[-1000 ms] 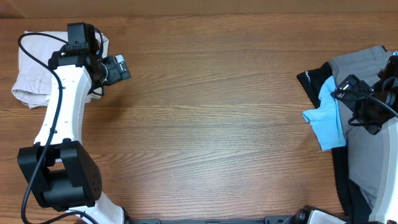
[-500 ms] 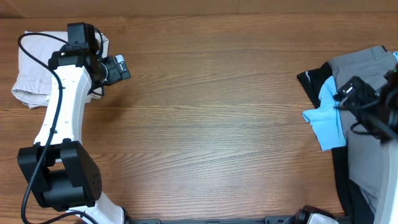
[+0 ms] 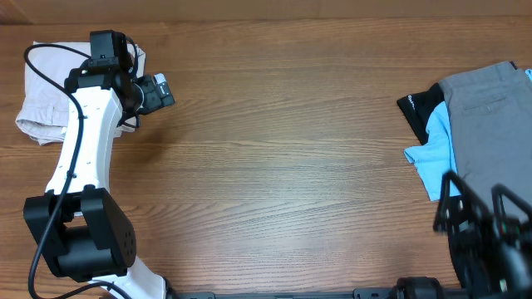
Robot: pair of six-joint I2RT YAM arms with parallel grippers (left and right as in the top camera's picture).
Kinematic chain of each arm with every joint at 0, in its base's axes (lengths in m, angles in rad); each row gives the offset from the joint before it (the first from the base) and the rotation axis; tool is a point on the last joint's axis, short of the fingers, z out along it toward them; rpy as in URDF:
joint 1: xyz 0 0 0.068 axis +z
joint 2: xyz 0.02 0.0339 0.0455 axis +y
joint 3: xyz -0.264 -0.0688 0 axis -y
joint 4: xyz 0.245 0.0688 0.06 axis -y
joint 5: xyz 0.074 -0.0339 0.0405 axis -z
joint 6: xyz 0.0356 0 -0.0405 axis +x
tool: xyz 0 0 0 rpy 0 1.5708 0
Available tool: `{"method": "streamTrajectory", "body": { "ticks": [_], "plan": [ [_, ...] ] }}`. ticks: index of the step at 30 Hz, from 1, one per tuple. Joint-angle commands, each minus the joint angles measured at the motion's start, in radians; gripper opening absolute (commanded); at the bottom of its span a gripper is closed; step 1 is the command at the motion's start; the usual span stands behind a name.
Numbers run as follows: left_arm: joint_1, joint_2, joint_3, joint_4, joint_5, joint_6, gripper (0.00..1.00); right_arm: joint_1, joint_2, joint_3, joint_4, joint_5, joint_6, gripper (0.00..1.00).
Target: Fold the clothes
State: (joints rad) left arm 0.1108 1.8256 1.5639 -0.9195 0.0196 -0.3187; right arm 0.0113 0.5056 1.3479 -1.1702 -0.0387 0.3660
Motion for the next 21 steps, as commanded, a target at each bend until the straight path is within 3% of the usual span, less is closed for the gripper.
{"method": "streamTrajectory", "body": {
  "ticks": [1,21],
  "plan": [
    [0.001,-0.001,0.003,0.000,0.006,-0.003,1.00,0.057,-0.108,0.007,0.000,0.003,0.000,1.00],
    [0.001,-0.001,0.003,0.000,0.006,-0.003,1.00,0.079,-0.421,-0.067,-0.116,0.044,0.000,1.00]
  ]
}}
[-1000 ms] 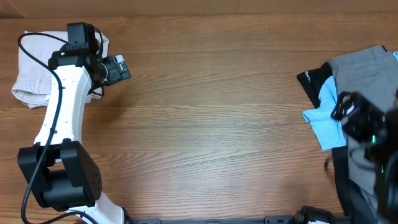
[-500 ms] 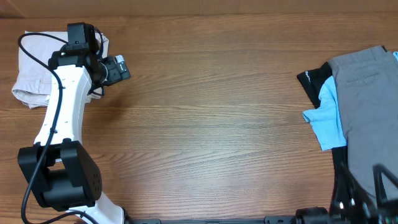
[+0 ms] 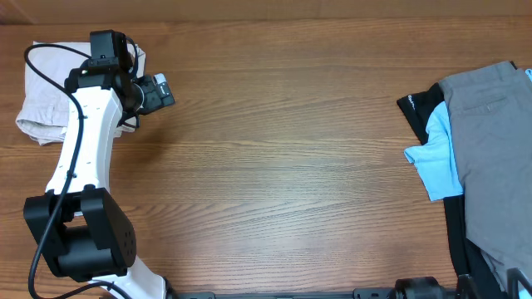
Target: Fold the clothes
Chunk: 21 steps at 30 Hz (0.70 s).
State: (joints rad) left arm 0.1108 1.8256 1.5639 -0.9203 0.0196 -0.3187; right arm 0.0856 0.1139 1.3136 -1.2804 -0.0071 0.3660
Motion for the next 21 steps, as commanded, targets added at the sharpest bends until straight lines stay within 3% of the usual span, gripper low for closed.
{"method": "streamTrajectory", "body": {
  "ticks": [1,13,18,21],
  "plan": [
    [0.001,-0.001,0.003,0.001,0.006,-0.003,1.00,0.005,-0.039,-0.045,-0.005,0.013,0.000,1.00],
    [0.001,-0.001,0.003,0.001,0.006,-0.003,1.00,0.005,-0.109,-0.191,0.096,0.005,0.008,1.00],
    [0.001,-0.001,0.003,0.001,0.007,-0.003,1.00,0.005,-0.109,-0.252,0.263,0.006,0.007,1.00],
    [0.001,-0.001,0.003,0.001,0.006,-0.003,1.00,0.005,-0.109,-0.323,0.450,0.006,0.008,1.00]
  ]
}}
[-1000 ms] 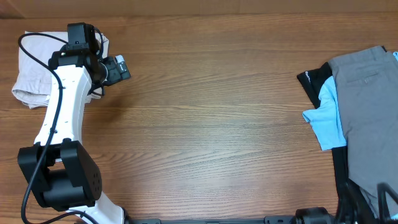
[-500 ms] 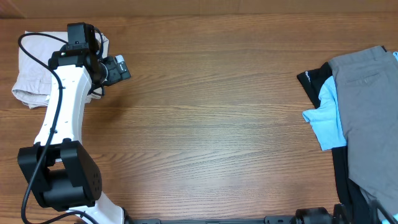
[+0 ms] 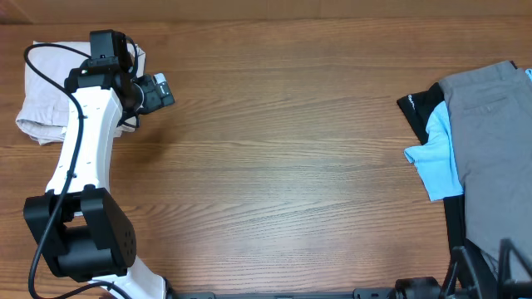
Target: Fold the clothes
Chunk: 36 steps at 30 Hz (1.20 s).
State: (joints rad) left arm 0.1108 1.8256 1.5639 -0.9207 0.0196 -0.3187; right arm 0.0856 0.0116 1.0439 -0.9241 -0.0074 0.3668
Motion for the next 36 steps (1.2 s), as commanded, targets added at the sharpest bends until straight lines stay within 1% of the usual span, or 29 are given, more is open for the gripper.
{"method": "streamTrajectory", "body": {
  "ticks": [1,6,10,12,17,20,27,32,36],
  "plan": [
    [0.001,-0.001,0.003,0.002,0.006,-0.003,1.00,0.005,-0.007,-0.082,0.161,0.006,0.007,1.00],
    [0.001,-0.001,0.003,0.002,0.006,-0.003,1.00,0.005,-0.007,-0.250,0.512,0.006,0.007,1.00],
    [0.001,-0.001,0.003,0.002,0.006,-0.003,1.00,0.005,-0.007,-0.391,0.747,0.007,0.006,1.00],
    [0.001,-0.001,0.003,0.002,0.006,-0.003,1.00,0.005,-0.007,-0.513,0.921,0.014,0.006,1.00],
    [0.001,-0.001,0.003,0.002,0.006,-0.003,1.00,0.005,-0.007,-0.733,1.139,0.013,0.007,1.00],
    [0.001,-0.001,0.003,0.002,0.006,-0.003,1.00,0.005,-0.008,-0.836,1.201,0.013,0.011,1.00],
    [0.001,-0.001,0.003,0.002,0.006,-0.003,1.00,0.005,-0.008,-0.968,1.204,0.022,0.011,1.00],
    [0.001,-0.001,0.003,0.002,0.006,-0.003,1.00,0.005,-0.008,-1.037,1.210,0.025,0.011,1.00],
    [0.001,-0.001,0.003,0.002,0.006,-0.003,1.00,0.005,-0.009,-1.036,1.141,0.024,0.002,1.00]
  ]
}}
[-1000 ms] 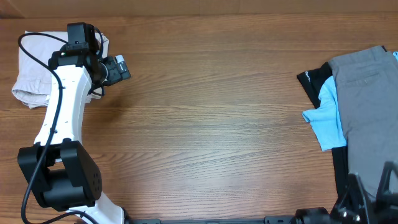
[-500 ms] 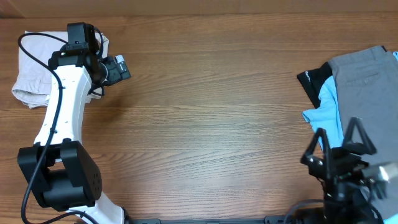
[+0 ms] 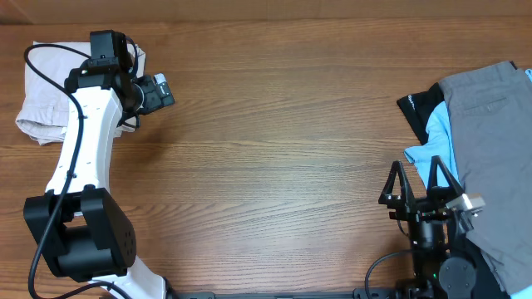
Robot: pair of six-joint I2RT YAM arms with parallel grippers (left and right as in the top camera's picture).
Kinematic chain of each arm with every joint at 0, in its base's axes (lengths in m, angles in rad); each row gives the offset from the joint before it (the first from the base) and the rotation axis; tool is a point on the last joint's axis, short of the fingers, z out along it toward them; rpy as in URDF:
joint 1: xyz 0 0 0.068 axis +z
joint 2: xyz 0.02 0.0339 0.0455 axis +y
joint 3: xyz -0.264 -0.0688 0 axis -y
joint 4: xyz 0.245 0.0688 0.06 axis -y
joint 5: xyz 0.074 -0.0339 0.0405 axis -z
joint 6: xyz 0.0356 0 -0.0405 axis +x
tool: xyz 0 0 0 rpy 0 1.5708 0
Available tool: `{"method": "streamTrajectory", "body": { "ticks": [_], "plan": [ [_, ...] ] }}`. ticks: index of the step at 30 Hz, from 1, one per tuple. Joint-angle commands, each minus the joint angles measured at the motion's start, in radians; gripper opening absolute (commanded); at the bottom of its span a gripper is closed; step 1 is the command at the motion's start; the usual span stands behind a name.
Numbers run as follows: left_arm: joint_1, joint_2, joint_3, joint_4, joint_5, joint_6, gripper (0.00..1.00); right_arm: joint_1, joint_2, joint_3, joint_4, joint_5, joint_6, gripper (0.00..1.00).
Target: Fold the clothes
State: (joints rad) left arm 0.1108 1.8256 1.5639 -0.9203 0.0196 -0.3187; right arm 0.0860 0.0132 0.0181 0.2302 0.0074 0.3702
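Note:
A folded beige garment (image 3: 40, 98) lies at the far left corner. My left gripper (image 3: 112, 43) sits at its right edge; its fingers are hidden under the wrist, so its state does not show. At the right edge lies a pile: grey trousers (image 3: 490, 124) on top, a light blue shirt (image 3: 436, 151) and a black garment (image 3: 416, 106) sticking out beneath. My right gripper (image 3: 416, 173) stands open just left of the pile's near part, fingers pointing to the far side, nothing between them.
The wooden table (image 3: 283, 141) stretches between the two heaps. The left arm (image 3: 79, 158) runs from its base at the near left up to the folded garment.
The right gripper, then only just showing at the bottom right edge under the pile, is now fully in view left of the pile with its fingers spread. The left arm has not moved.
At first the right gripper hovered over the near part of the pile. Then it was out of view, then peeking in at the bottom edge, and now it stands open beside the pile. The left arm stayed at the folded garment throughout.

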Motion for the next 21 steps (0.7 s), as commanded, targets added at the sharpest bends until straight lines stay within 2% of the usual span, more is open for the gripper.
{"method": "streamTrajectory", "body": {
  "ticks": [1,4,13,21],
  "plan": [
    [0.001,-0.001,0.003,0.001,0.006,-0.003,1.00,0.004,-0.010,-0.011,-0.056,0.010,-0.014,1.00],
    [0.001,-0.001,0.003,0.001,0.006,-0.003,1.00,0.003,-0.010,-0.011,-0.154,0.009,-0.053,1.00],
    [0.001,-0.001,0.003,0.002,0.006,-0.003,1.00,0.003,-0.010,-0.011,-0.307,-0.009,-0.143,1.00],
    [0.001,-0.001,0.003,0.001,0.007,-0.003,1.00,0.003,-0.010,-0.011,-0.315,-0.010,-0.228,1.00]
  ]
}}
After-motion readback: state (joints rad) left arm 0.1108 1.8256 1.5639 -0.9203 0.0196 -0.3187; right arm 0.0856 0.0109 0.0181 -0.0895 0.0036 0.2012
